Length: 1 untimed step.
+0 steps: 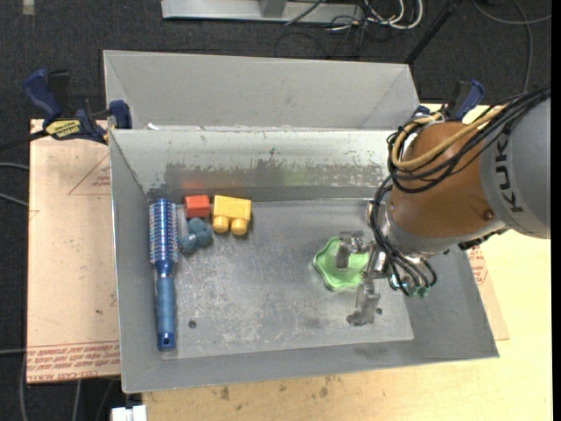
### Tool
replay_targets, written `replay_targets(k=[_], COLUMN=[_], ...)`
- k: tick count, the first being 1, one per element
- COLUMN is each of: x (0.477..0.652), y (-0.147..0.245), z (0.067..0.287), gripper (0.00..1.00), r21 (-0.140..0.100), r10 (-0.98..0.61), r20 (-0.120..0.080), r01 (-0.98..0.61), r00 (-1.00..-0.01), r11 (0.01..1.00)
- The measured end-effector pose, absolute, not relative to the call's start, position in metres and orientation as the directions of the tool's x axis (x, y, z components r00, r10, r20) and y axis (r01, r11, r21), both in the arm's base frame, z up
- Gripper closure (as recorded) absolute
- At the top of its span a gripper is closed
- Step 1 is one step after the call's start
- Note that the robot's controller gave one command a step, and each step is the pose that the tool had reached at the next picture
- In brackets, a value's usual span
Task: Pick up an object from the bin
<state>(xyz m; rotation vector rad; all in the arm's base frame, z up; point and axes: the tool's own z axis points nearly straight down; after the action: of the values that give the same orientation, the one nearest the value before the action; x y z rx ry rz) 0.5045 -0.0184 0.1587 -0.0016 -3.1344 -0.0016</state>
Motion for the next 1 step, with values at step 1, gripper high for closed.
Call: replay_targets(k=[1], x=[0.571], y=[-0.063], z=[0.093], gripper=[0.0], r21=[0.0], r10=[-0.031], r20=[-0.016], r01=[-0.031], r00=[-0.999], r11=[1.0])
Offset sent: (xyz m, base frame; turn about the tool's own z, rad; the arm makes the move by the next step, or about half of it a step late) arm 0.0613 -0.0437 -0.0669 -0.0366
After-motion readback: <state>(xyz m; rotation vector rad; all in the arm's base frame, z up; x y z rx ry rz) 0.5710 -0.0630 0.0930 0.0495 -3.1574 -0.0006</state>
